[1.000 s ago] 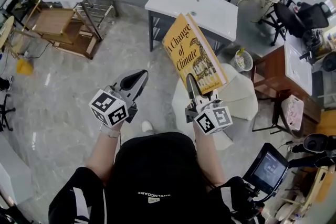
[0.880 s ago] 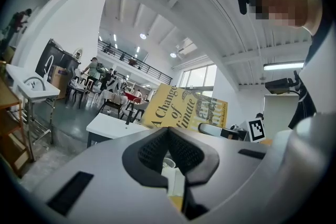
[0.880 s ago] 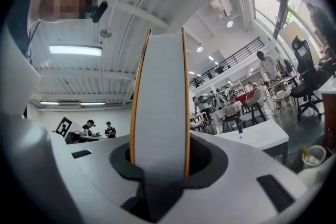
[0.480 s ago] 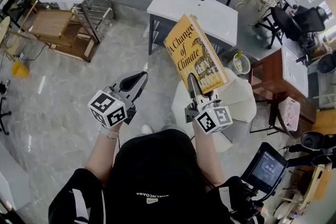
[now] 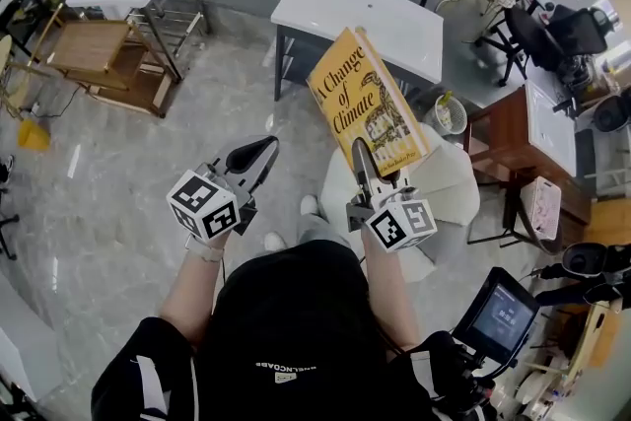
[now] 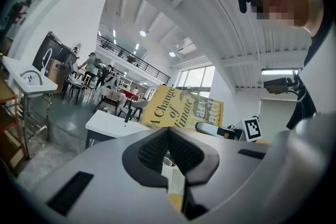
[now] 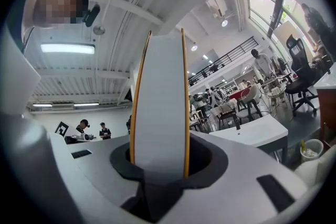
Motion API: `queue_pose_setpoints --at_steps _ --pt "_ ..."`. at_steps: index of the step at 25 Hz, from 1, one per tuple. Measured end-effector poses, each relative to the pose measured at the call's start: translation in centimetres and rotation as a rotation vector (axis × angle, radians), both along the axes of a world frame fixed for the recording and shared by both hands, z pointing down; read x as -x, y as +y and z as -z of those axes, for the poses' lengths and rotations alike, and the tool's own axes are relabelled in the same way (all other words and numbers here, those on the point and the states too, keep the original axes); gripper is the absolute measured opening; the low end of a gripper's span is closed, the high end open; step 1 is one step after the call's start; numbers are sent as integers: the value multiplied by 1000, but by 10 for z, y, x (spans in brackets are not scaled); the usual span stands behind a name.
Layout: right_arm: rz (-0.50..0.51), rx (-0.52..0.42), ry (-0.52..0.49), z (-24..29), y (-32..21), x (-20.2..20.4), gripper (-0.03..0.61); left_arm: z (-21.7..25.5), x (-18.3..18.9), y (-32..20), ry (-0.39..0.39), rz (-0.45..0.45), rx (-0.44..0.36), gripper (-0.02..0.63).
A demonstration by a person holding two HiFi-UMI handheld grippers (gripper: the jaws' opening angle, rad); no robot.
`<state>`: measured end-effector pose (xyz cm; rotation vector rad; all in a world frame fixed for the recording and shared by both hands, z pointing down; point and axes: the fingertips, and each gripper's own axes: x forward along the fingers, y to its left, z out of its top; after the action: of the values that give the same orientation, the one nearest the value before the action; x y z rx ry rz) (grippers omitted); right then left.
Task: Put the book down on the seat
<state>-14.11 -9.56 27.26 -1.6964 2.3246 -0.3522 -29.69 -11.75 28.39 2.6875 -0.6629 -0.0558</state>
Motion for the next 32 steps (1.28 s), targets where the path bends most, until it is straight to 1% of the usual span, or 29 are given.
queue_pose_setpoints --at_steps 6,13,19,23,27,32 --pt "0 4 -19 -7 -5 -6 160 -10 -5 -5 3 -2 10 14" --pt "-21 28 -65 -38 -23 -19 160 -38 -12 -23 -18 -18 17 15" --pt "-62 80 -103 -49 -44 -72 160 -41 -56 -47 -50 -27 51 14" --pt "-87 122 -175 -62 -57 -111 160 -44 -90 -63 -87 -38 81 15" --pt "-111 163 -238 -90 -67 -134 160 -61 -108 -76 -137 -50 101 15" --pt "-144 223 -342 -133 -69 -161 160 -85 -130 -78 -215 -82 130 15"
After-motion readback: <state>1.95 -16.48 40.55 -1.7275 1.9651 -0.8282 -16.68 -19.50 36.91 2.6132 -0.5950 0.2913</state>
